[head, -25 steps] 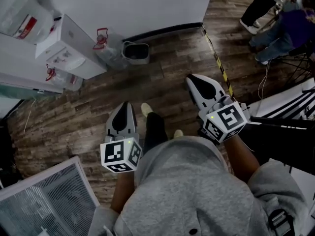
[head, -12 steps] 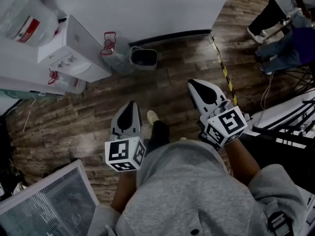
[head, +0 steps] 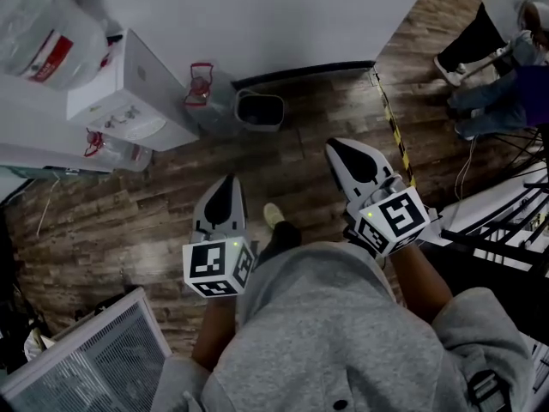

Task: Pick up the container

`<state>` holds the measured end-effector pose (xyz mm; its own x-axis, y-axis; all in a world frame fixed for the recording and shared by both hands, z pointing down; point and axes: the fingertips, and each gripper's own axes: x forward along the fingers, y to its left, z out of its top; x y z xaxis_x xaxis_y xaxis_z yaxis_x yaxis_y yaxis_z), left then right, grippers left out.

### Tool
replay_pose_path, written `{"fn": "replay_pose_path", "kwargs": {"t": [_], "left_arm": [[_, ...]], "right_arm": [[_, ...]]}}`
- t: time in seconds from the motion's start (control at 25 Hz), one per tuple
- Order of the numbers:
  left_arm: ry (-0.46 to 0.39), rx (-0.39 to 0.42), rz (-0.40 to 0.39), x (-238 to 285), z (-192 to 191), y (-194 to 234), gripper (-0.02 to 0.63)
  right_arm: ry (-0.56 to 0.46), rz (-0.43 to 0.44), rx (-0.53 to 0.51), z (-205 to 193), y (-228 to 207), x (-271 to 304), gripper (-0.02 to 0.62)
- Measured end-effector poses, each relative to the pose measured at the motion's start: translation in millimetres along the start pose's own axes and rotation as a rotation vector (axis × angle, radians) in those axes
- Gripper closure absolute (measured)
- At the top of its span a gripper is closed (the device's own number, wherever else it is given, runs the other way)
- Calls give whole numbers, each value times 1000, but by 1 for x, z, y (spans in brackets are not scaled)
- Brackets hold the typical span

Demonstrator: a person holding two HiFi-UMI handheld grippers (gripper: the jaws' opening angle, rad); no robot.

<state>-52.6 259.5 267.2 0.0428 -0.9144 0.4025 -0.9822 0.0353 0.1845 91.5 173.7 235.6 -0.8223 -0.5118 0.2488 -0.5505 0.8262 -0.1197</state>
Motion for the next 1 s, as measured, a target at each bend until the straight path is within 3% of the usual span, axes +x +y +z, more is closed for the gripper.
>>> {"fn": "replay_pose_path", "kwargs": {"t": [0.52, 1.0], "left_arm": [[-14, -9, -16, 25, 17, 61, 591], [-7, -1, -60, 36, 20, 60, 591]], "right_arm": [[8, -10, -77, 14, 14, 59, 571], [-5, -54, -87, 23, 7, 62, 571]]}}
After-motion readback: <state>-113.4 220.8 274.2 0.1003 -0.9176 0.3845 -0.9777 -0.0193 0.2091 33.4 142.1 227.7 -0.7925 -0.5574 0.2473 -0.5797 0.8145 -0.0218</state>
